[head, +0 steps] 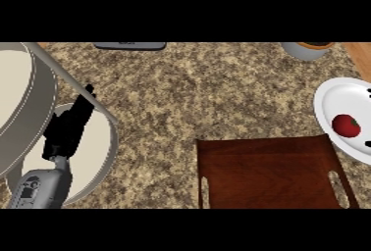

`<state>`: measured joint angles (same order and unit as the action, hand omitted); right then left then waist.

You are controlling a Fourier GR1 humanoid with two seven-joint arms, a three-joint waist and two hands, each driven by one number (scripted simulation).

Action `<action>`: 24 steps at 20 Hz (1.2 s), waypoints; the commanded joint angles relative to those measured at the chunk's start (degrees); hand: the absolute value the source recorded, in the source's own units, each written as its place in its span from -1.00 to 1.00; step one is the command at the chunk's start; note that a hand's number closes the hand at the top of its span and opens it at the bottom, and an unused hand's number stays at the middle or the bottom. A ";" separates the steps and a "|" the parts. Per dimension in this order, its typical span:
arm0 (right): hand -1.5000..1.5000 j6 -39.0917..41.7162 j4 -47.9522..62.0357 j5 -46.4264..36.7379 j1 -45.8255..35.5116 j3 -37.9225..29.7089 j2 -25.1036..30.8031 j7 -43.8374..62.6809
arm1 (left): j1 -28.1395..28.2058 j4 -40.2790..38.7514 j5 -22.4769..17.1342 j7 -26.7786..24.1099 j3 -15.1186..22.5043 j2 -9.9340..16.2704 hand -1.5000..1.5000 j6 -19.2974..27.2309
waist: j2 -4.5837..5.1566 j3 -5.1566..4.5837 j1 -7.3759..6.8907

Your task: Pick the tomato from the tray and place it in the plate

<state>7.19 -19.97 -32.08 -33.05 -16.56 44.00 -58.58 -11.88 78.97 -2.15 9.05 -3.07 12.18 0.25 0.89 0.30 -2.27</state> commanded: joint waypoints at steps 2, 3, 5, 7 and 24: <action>-1.00 9.07 0.28 6.14 -3.22 -4.07 0.33 -10.84 | 1.94 0.63 -0.01 -0.57 0.05 -0.74 0.00 0.40 | -0.34 0.02 0.26; -1.00 13.19 -0.88 7.66 -2.64 -4.23 0.40 -13.32 | 0.69 -0.23 -0.09 0.14 -0.72 0.55 0.00 -0.05 | -0.63 -0.04 1.49; -1.00 18.52 -1.08 9.34 -3.66 -3.94 0.61 -10.95 | -0.40 0.13 0.01 1.47 -1.48 1.19 0.00 0.65 | -0.87 -0.14 1.80; -1.00 21.69 -0.04 12.29 -4.12 -5.46 1.31 -8.15 | 0.11 -0.10 0.31 0.61 -0.58 0.24 0.00 0.56 | -0.81 -0.17 2.02; -1.00 40.69 2.88 19.89 -2.92 -3.65 7.21 3.13 | 1.82 0.93 0.95 -0.49 0.50 -1.70 0.00 1.40 | -0.15 0.09 1.17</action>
<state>32.59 -17.55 -13.83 -36.43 -19.90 49.61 -46.13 -10.31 80.37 -2.22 8.99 -3.49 11.93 0.40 0.68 0.41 -1.27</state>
